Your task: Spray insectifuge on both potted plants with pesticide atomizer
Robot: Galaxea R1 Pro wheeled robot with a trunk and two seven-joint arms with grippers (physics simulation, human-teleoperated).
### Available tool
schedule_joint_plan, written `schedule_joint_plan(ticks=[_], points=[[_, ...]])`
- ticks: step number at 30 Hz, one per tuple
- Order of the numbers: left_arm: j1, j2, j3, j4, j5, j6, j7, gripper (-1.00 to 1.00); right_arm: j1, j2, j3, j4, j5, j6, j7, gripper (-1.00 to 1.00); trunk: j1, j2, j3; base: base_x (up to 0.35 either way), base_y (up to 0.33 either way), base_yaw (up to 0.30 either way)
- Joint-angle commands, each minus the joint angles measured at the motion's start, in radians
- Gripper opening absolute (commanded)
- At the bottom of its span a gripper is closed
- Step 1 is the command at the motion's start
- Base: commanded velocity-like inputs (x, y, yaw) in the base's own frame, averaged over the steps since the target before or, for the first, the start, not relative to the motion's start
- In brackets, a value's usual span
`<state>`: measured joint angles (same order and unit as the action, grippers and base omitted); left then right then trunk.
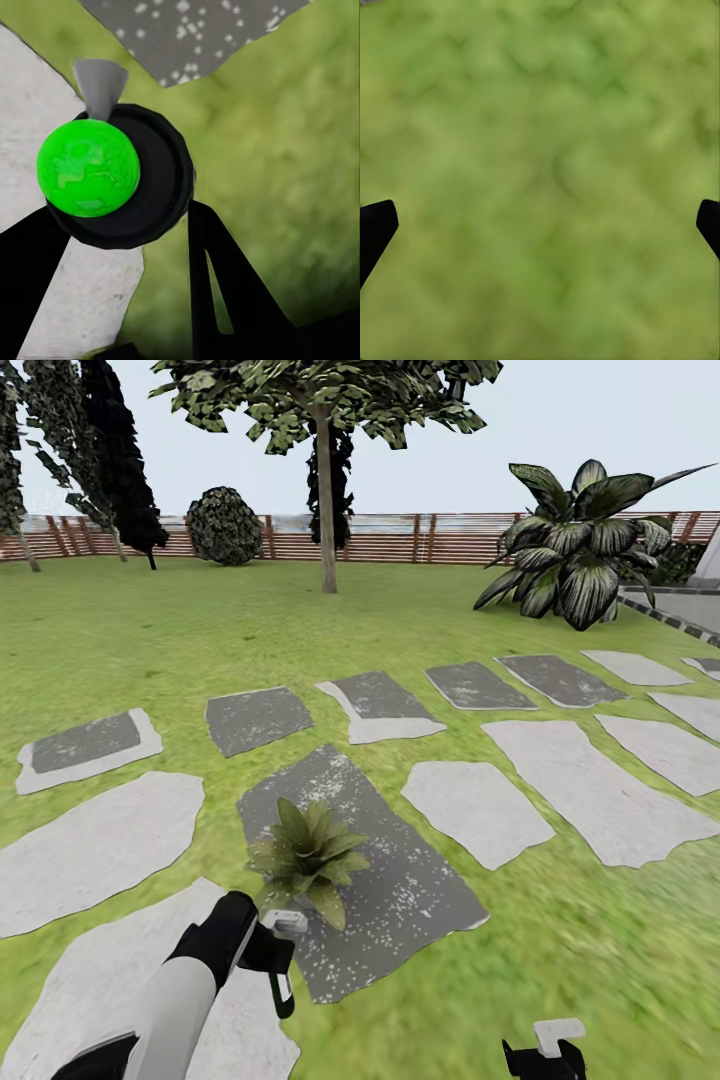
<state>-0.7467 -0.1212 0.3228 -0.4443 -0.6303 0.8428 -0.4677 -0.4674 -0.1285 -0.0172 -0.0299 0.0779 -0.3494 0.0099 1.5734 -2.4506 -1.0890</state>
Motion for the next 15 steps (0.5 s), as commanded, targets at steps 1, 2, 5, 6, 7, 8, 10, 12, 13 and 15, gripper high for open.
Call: schedule_joint_plan(ticks=[1, 2, 5, 6, 7, 8, 10, 12, 13, 15], points=[[0.0, -0.003, 0.006, 0.004, -0.011, 0.003, -0.007, -1.0, 0.0, 0.0, -0.003, 0.001, 0.008, -0.003, 0.001, 1.0, 0.0, 0.0, -0.001, -0.001, -0.001, 0.036], [-0.001, -0.004, 0.005, 0.005, -0.011, 0.004, -0.009, -1.0, 0.0, 0.0, -0.003, 0.001, 0.008, -0.003, 0.001, 1.0, 0.0, 0.0, -0.001, -0.001, -0.001, 0.023], [-0.012, -0.003, 0.005, 0.007, -0.012, 0.007, -0.052, -1.0, 0.0, 0.0, -0.003, 0.001, 0.008, -0.002, 0.001, 1.0, 0.0, 0.0, -0.001, 0.0, 0.0, 0.009], [-0.015, -0.003, 0.005, 0.007, -0.012, 0.011, -0.071, -1.0, 0.0, 0.0, -0.003, 0.001, 0.008, -0.003, 0.001, 1.0, 0.0, 0.0, -0.001, 0.0, 0.0, 0.002], [-0.018, -0.003, 0.004, 0.006, -0.013, 0.014, -0.092, -1.0, 0.0, 0.0, -0.003, 0.001, 0.008, -0.003, 0.0, 1.0, 0.0, 0.0, -0.001, 0.0, 0.0, 0.002], [-0.021, -0.004, 0.004, 0.001, -0.013, 0.017, -0.113, -1.0, 0.0, 0.0, -0.003, 0.001, 0.008, -0.003, 0.001, 1.0, 0.0, 0.0, -0.001, 0.0, 0.0, 0.001], [-0.058, -0.003, 0.003, -0.001, -0.016, 0.057, -0.166, -1.0, 0.0, 0.0, -0.003, 0.001, 0.008, -0.003, 0.001, 1.0, 0.0, 0.0, -0.001, 0.0, 0.0, 0.0], [-0.057, -0.001, 0.0, 0.004, -0.017, 0.063, -0.171, -1.0, 0.0, 0.0, -0.003, 0.001, 0.008, -0.003, 0.001, 1.0, 0.0, 0.0, -0.001, 0.0, 0.0, 0.0], [-0.054, 0.0, 0.0, 0.005, -0.018, 0.062, -0.173, -1.0, 0.0, 0.0, -0.003, 0.001, 0.008, -0.003, 0.001, 1.0, 0.0, 0.0, -0.001, 0.0, 0.0, 0.0], [-0.039, 0.001, 0.0, 0.007, -0.019, 0.06, -0.174, -1.0, 0.0, 0.0, -0.003, 0.001, 0.008, -0.003, 0.001, 1.0, 0.0, 0.0, -0.001, 0.0, 0.0, 0.0]])
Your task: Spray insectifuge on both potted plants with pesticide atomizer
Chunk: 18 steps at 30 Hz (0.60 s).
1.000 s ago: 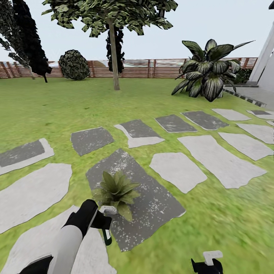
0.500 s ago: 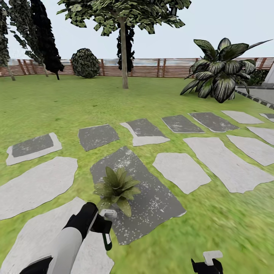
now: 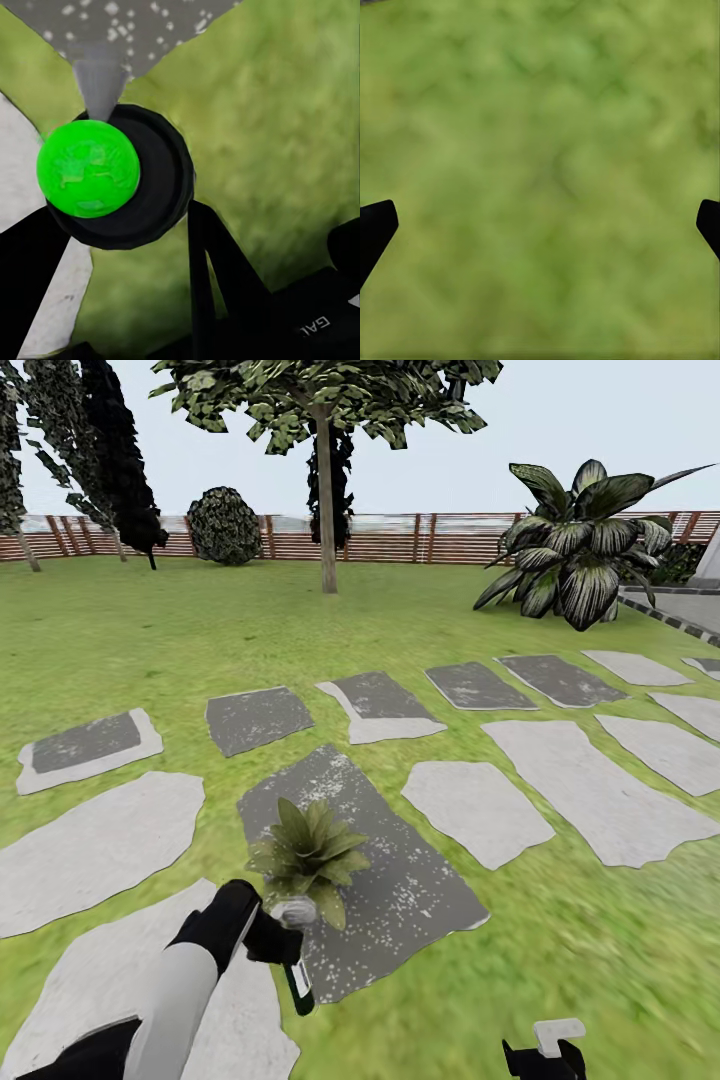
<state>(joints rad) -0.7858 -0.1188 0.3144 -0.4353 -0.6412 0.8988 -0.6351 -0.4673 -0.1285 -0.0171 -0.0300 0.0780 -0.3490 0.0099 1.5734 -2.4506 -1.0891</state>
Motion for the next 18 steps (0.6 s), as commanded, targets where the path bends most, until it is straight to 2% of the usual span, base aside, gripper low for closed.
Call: schedule_joint_plan(ticks=[1, 3, 5, 7, 13, 18], points=[[0.019, -0.001, 0.005, -0.002, -0.01, 0.002, -0.007, -1.0, -0.001, 0.0, -0.003, 0.001, 0.008, -0.003, 0.001, 1.0, 0.0, 0.0, -0.001, 0.0, 0.0, 0.0], [0.04, 0.0, -0.018, -0.002, -0.015, -0.004, -0.007, -1.0, 0.0, 0.0, -0.003, 0.001, 0.008, -0.003, 0.001, 1.0, 0.0, 0.0, -0.001, 0.0, 0.0, 0.0], [0.056, 0.002, -0.075, -0.002, -0.018, -0.01, -0.008, -1.0, 0.0, 0.0, -0.003, 0.001, 0.008, -0.003, 0.001, 1.0, 0.0, 0.0, -0.001, 0.0, 0.0, 0.0], [0.06, 0.003, -0.093, -0.002, -0.017, -0.011, -0.009, -1.0, 0.0, 0.0, -0.003, 0.001, 0.008, -0.003, 0.001, 1.0, 0.0, 0.0, -0.001, 0.0, 0.0, 0.0], [0.061, 0.004, -0.104, -0.009, -0.015, -0.011, -0.009, -1.0, -0.001, 0.0, -0.003, 0.001, 0.008, -0.003, 0.0, 1.0, 0.0, 0.0, -0.001, 0.0, 0.0, 0.025], [0.062, 0.004, -0.102, -0.01, -0.014, -0.011, -0.008, -1.0, -0.001, 0.0, -0.003, 0.001, 0.008, -0.003, 0.0, 1.0, 0.0, 0.0, -0.001, 0.004, -0.001, 0.235]])
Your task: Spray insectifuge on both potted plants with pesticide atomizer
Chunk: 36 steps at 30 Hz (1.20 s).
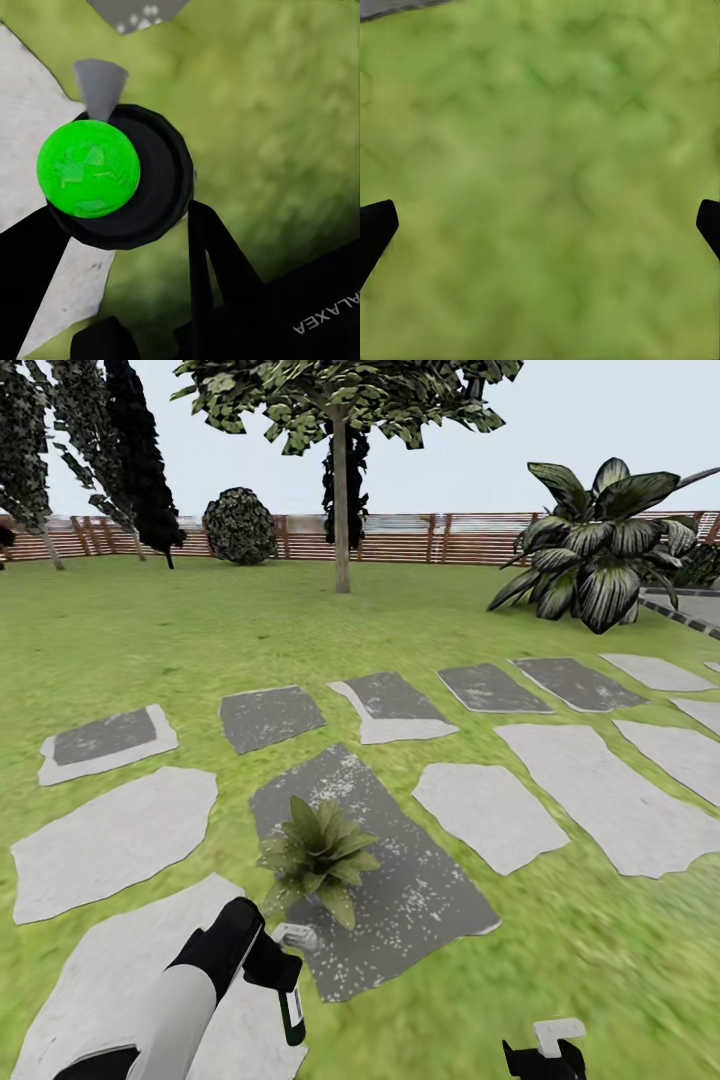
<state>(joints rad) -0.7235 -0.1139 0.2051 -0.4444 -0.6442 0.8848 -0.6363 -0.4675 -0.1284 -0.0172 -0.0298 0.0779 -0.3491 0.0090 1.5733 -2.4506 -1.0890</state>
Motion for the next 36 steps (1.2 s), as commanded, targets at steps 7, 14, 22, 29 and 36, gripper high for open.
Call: schedule_joint_plan(ticks=[7, 14, 22, 29, 36], points=[[-0.001, -0.003, 0.009, 0.003, -0.011, 0.003, -0.006, -1.0, 0.0, 0.0, -0.003, 0.001, 0.008, -0.003, 0.001, 1.0, 0.0, 0.0, -0.001, 0.14, -0.174, 0.222], [-0.001, -0.003, 0.01, 0.001, -0.011, 0.003, -0.003, -1.0, 0.0, 0.0, -0.003, 0.001, 0.008, -0.003, 0.001, 1.0, 0.0, 0.0, -0.001, 0.169, -0.227, 0.012], [-0.001, 0.0, 0.009, 0.007, -0.014, 0.002, 0.001, -1.0, 0.0, 0.0, -0.003, 0.001, 0.008, -0.004, 0.0, 1.0, 0.0, 0.0, -0.001, 0.094, -0.155, 0.206], [0.03, 0.0, 0.006, 0.007, -0.019, 0.001, 0.002, -1.0, 0.0, 0.0, -0.003, 0.001, 0.008, -0.003, 0.0, 1.0, 0.0, 0.0, -0.001, 0.003, -0.005, 0.277], [0.035, 0.0, 0.004, 0.008, -0.018, 0.0, 0.001, -1.0, 0.001, 0.0, -0.003, 0.001, 0.008, -0.003, 0.001, 1.0, 0.0, 0.0, -0.001, 0.0, 0.0, 0.17]])
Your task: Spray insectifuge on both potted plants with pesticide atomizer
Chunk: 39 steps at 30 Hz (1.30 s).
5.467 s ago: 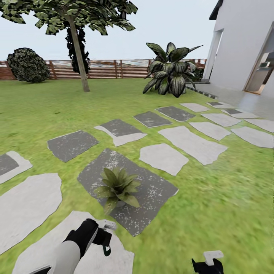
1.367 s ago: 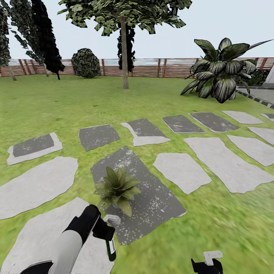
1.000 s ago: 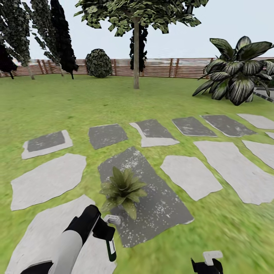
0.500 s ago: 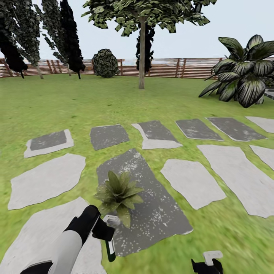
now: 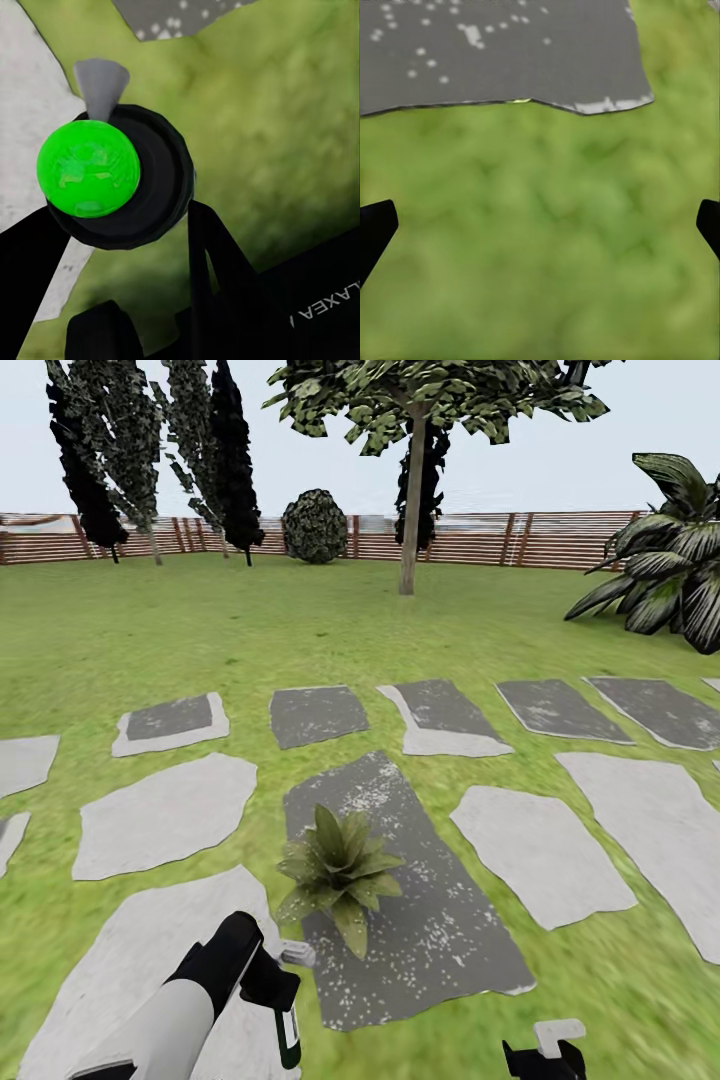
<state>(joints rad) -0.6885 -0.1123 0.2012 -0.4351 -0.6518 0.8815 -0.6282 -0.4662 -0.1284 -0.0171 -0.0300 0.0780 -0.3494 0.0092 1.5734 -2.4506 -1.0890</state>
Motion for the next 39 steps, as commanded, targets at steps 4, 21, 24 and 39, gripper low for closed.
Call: schedule_joint_plan(ticks=[4, 21, 24, 39], points=[[0.0, -0.001, 0.007, -0.002, -0.011, 0.004, -0.007, -1.0, 0.0, 0.0, -0.003, 0.001, 0.008, -0.003, 0.001, 1.0, 0.0, 0.0, -0.001, 0.019, 0.0, 0.006], [0.0, -0.001, 0.007, -0.004, -0.011, 0.004, -0.006, -1.0, 0.0, 0.001, -0.003, 0.001, 0.008, -0.003, 0.001, 1.0, 0.0, 0.0, -0.001, 0.252, -0.149, 0.09], [0.0, -0.001, 0.007, -0.009, -0.01, 0.004, -0.007, -1.0, 0.0, 0.0, -0.003, 0.001, 0.008, -0.003, 0.001, 1.0, 0.0, 0.0, -0.001, -0.202, -0.168, 0.277], [0.0, -0.003, 0.006, -0.017, -0.01, 0.005, -0.007, -1.0, 0.001, -0.006, -0.003, 0.001, 0.008, -0.003, 0.0, 1.0, 0.0, 0.0, -0.001, -0.151, -0.205, 0.164]])
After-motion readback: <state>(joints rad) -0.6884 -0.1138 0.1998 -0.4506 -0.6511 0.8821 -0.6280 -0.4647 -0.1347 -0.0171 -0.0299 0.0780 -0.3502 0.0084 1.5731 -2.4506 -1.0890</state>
